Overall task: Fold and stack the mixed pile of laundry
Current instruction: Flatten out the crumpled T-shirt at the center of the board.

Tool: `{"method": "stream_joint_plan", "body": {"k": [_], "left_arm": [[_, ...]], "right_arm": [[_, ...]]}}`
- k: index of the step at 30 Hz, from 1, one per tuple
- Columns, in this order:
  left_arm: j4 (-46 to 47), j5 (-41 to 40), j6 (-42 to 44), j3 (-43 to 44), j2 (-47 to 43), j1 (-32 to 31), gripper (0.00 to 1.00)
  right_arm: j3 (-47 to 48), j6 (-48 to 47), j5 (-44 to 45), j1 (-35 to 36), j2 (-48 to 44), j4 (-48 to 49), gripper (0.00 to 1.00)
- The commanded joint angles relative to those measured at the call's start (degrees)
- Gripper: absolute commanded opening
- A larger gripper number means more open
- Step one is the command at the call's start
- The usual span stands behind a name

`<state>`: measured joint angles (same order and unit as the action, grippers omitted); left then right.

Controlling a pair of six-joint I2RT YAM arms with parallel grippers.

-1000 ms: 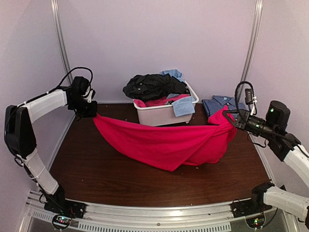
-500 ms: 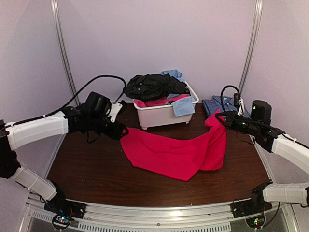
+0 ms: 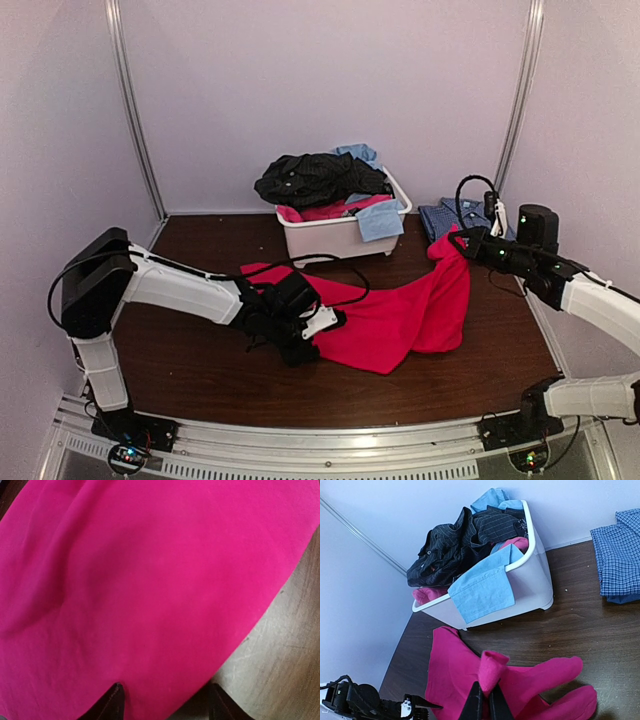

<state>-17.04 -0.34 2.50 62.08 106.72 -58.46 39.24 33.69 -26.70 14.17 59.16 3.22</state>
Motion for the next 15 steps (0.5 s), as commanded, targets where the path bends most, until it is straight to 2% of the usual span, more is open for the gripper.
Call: {"method": "stream_joint_plan", "body": {"k": [1, 3, 6, 12, 15], "left_arm": [[3.93, -1.63, 7.75, 2.00, 2.13, -0.50, 0.47], [1.25, 0.19, 8.98, 1.76, 1.10, -1.04, 0.21], [-2.44, 3.62, 9.90, -1.03, -5.19, -3.48, 0.01], [-12.62, 15.94, 6.25, -2.17, -19.57, -4.09, 0.00], [-15.29, 25.60, 6.28, 0.96, -20.54, 2.88, 0.00]], "right_arm": [[1.31, -1.19, 0.85, -0.12, -1.73, -1.23, 0.00], [1.43, -1.60, 0.20, -0.19, -2.40, -2.36, 0.00], [1.75, -2.60, -0.25, -0.13, -4.54, -5.96, 0.00], [-0.59, -2.78, 1.30, -0.11, -13.05, -13.57, 0.00], [-3.10, -2.43, 3.32, -0.20, -15.53, -14.38, 0.00]]}}
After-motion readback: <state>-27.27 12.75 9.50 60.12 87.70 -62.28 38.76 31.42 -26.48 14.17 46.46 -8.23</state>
